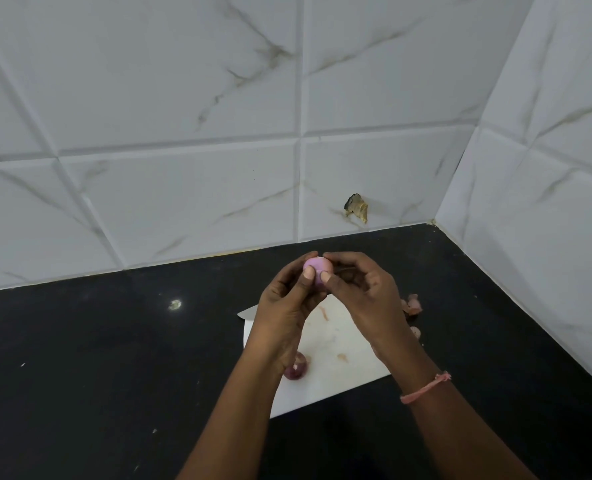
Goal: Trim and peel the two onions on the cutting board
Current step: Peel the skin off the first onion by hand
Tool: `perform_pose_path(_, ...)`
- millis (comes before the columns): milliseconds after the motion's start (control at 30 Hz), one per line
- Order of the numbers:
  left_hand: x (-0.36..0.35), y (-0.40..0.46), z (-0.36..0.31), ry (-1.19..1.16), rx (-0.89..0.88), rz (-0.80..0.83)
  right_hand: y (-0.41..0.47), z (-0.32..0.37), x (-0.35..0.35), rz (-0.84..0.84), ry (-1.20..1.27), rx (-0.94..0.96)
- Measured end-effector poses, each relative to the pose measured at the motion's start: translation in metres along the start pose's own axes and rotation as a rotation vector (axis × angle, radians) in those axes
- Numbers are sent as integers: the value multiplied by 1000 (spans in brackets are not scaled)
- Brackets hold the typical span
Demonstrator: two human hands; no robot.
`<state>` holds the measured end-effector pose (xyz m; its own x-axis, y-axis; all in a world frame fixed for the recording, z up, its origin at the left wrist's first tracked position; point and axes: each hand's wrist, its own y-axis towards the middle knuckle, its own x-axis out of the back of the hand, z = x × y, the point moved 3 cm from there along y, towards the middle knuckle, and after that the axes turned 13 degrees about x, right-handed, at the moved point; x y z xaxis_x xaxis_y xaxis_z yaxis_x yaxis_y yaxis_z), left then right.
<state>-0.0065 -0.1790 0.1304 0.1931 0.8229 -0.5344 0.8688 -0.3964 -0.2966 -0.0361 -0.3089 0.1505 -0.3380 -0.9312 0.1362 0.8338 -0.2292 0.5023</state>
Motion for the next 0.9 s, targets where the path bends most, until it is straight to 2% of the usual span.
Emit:
perform_pose_path(200, 1, -1, -1, 92, -37, -11, -2, 8, 2, -57, -190, 141)
perform_pose_path(333, 2, -1, -3, 135, -57, -21, -2, 8, 6, -85, -248, 130)
perform_pose_path(567, 2, -1, -5, 163, -69, -25, -1, 10, 5, -58, -120, 88)
perform_pose_path(900, 4, -2, -4, 169, -53, -40, -2, 12, 6, -69, -208, 144)
